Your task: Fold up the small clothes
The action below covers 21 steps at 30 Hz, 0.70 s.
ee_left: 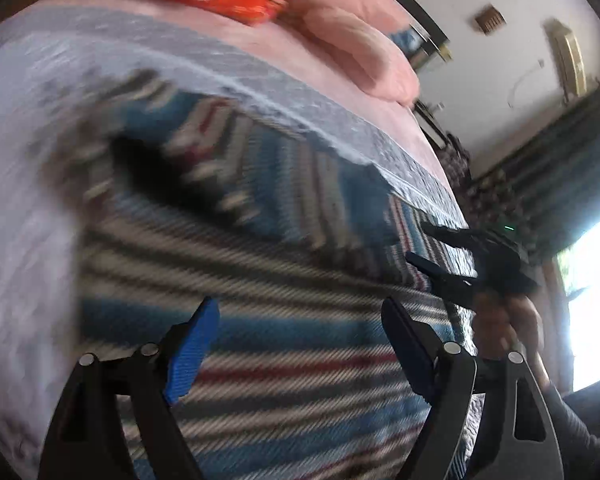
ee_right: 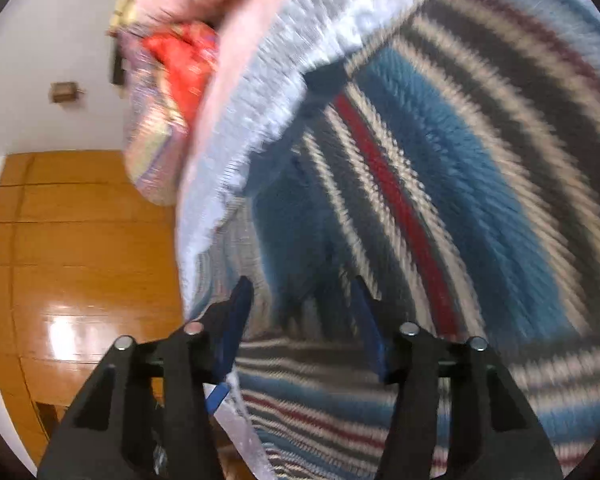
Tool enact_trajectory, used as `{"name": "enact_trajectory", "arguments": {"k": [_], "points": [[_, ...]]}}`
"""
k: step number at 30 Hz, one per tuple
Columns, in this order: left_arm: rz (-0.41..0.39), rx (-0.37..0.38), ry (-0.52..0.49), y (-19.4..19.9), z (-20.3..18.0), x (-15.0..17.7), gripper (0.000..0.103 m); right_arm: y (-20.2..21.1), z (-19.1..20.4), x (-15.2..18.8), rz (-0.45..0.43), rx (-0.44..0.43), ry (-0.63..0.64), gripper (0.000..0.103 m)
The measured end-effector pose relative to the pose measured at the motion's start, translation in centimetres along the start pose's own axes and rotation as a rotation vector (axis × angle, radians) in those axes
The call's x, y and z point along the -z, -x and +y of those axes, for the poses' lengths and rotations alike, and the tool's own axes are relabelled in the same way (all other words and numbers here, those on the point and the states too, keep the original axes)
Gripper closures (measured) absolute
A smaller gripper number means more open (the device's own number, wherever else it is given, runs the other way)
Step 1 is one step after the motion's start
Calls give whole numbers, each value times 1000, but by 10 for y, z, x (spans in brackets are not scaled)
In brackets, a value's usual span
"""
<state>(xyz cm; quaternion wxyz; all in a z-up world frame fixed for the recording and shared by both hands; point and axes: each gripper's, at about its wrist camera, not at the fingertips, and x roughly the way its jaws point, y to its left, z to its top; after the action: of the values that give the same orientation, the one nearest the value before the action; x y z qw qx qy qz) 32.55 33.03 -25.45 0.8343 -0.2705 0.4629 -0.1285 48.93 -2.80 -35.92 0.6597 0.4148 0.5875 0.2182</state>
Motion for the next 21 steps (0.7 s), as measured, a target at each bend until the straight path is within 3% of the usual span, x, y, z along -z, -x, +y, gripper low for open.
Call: {"name": "enact_trajectory", "arguments": {"k": [5,8,10,12,21], "points": [[-32,18,121,28,45,15,19,-27,9,-13,21,36,6,58],[-47,34,189,33,65,14,19,-29,20,-20,25,78,31,75],[-61,33,213,37,73,10,19,-24,36,-23,18,134,96,92],[-73,45,230,43,76,2,19,-18,49,-25,10,141,143,97],[-129,117,200,55,62,-64,19,54,120,-43,-81,196,346,97]]}}
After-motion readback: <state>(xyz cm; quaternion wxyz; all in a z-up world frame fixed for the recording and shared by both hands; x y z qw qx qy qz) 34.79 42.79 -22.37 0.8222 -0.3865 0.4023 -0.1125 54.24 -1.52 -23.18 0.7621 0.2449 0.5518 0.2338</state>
